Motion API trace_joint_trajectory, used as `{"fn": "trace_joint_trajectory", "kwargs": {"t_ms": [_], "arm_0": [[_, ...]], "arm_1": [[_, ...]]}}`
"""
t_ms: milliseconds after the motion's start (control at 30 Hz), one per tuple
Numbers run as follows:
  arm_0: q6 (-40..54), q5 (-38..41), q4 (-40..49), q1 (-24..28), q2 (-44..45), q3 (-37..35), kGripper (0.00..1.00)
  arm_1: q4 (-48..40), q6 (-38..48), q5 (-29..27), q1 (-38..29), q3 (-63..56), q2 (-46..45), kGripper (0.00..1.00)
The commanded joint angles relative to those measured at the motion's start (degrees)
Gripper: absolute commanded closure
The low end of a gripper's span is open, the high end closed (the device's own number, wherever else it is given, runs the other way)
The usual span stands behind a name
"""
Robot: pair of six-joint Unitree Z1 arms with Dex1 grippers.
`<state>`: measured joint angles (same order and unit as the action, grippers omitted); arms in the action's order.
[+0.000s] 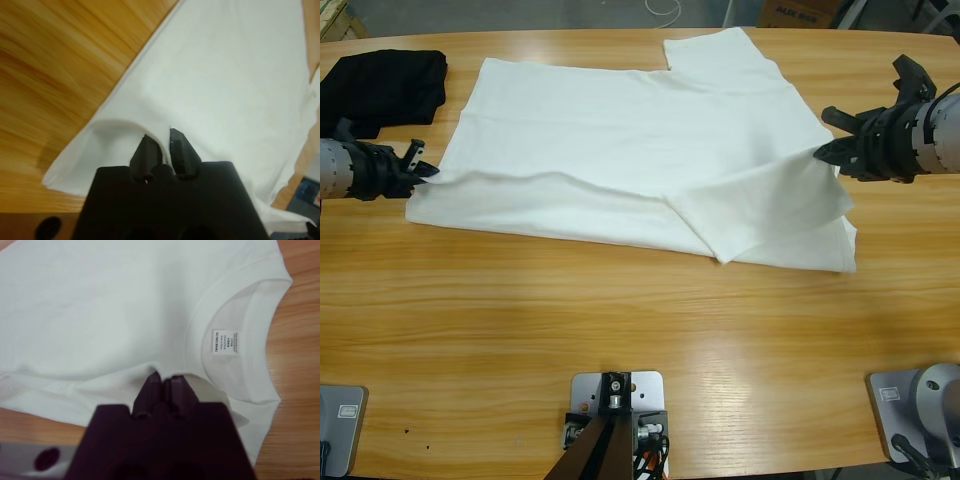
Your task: Fold clothes
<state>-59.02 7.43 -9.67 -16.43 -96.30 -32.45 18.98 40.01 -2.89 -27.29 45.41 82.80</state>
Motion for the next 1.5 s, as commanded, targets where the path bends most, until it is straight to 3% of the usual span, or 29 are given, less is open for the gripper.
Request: {"fn": "trace_joint_trajectory", "kwargs": {"t_ms": [33, 267, 367, 467, 667, 800, 933, 1133, 1333, 1500], "arm_0": [[2.9, 3.6, -0.9, 1.2, -3.9, -0.2, 0.0], [7.9, 5.3, -1.4, 1.3, -0.4, -0.1, 0.012], [10.4, 7.4, -0.8, 1.7, 1.5, -0.3, 0.14], [14.1, 8.0, -0.5, 2.0, 1.7, -0.8, 0.142], [30.4, 7.9, 0.3, -2.6, 3.3, -1.6, 0.136], [32.6, 5.4, 11.8, -5.2, 7.9, -1.7, 0.133], [37.9, -5.1, 22.8, -10.5, 10.5, -2.4, 0.124], [41.6, -11.8, 32.4, -12.4, 5.4, -13.1, 0.124], [41.4, -12.4, 32.9, -11.7, -4.2, -21.8, 0.119], [37.3, -11.9, 31.5, -9.7, -9.9, -23.2, 0.124]], "arm_1": [[1.7, -0.4, 0.0, 1.0, -0.5, 2.2, 0.0], [8.4, 0.2, -4.7, 0.9, 0.2, -2.7, 0.0], [7.6, 0.2, -3.8, -2.2, 0.5, -4.7, 0.013], [6.6, 0.2, -3.6, -6.0, 0.5, -4.5, 0.018], [7.0, -1.1, -2.8, -9.5, 0.3, -6.6, 0.018], [15.5, 7.3, -4.9, -9.5, 0.6, -6.6, 0.0], [20.2, 13.7, -6.6, -12.6, 0.7, -4.5, 0.004], [21.8, 16.6, -7.4, -15.3, 3.1, 3.9, 0.0], [22.0, 15.8, -6.5, -15.3, 9.1, 13.5, 0.004], [19.7, 15.1, -5.1, -14.9, 9.8, 15.9, 0.009]]}}
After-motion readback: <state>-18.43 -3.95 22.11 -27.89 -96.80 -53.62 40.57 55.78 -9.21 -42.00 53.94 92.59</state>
